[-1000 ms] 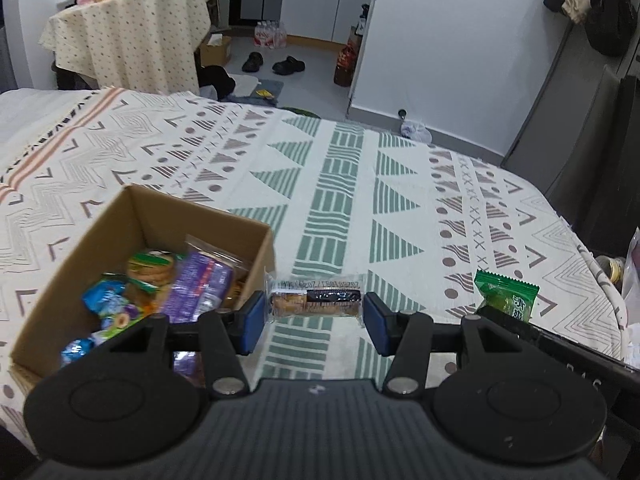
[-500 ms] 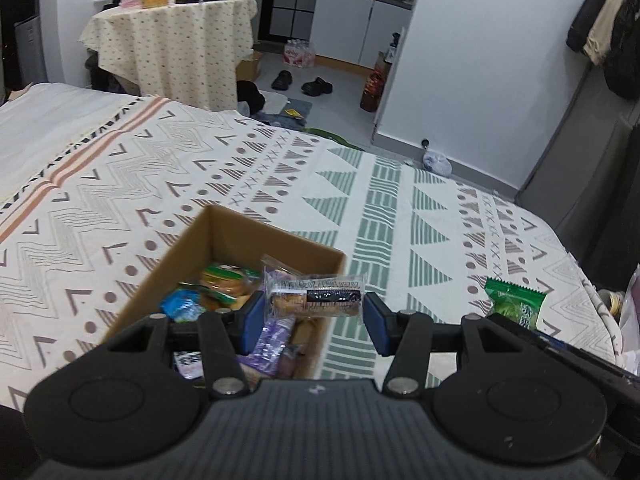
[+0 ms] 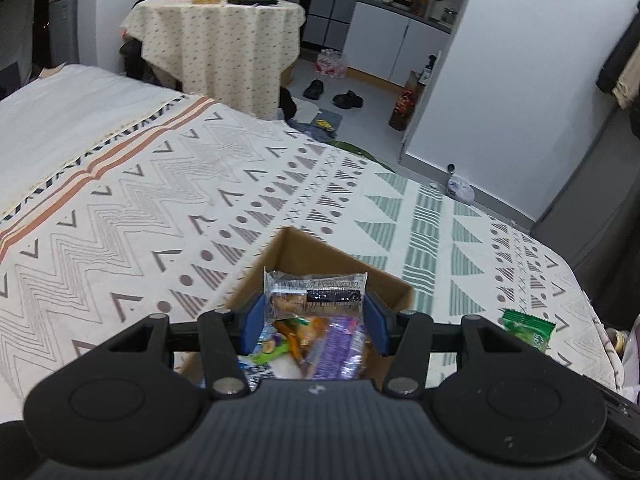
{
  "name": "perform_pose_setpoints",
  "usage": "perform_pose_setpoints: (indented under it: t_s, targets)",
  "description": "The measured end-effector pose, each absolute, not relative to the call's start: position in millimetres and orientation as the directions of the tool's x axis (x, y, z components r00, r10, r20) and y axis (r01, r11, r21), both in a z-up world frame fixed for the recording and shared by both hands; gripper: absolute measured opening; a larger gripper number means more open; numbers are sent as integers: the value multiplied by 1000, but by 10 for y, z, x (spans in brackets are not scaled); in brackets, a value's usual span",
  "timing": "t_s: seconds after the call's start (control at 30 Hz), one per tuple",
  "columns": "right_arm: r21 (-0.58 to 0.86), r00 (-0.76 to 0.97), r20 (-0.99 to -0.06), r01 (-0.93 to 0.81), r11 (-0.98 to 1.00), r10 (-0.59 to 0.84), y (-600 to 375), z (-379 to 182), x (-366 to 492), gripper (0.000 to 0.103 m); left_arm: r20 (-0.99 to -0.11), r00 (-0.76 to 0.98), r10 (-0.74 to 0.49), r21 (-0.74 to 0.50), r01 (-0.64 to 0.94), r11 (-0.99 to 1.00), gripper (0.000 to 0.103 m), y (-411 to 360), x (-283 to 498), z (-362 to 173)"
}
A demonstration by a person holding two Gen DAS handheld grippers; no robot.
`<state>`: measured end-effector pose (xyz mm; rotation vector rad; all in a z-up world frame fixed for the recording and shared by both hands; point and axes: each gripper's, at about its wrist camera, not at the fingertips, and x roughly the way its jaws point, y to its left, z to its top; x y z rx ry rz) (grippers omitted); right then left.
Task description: Organize snacks
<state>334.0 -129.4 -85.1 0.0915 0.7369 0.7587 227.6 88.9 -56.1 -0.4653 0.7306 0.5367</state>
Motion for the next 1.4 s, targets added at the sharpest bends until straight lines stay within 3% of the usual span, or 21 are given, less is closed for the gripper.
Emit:
perform_pose_setpoints:
  t_s: [0.33,0.93,1.0,1.13,1.4]
  targets:
    - [301,485,-592,-607,735,643,-1007,-869,3269,29,-755,621,212,-276,-594,755,54,1199,2286,-775]
    - [332,392,-629,-645,688,671,-499,-798,2902,29,-777,611,155,-307,-581,754,74,1614,1983,-760]
    - [370,363,-631,-636,677,686,-497,-795,2867,32,-774,614,153,-308,-577,757,79,1620,1928,-741]
    - [371,403,-627,-598,710,667,-575,-766,2781,47,-777,612,149,-292,-560,775,84,1582,1842,-689]
    - [407,456,-605,-528,745,653,-839,-647,2635,50,-783,607,137,-272,-532,802,86,1477,1670,-569]
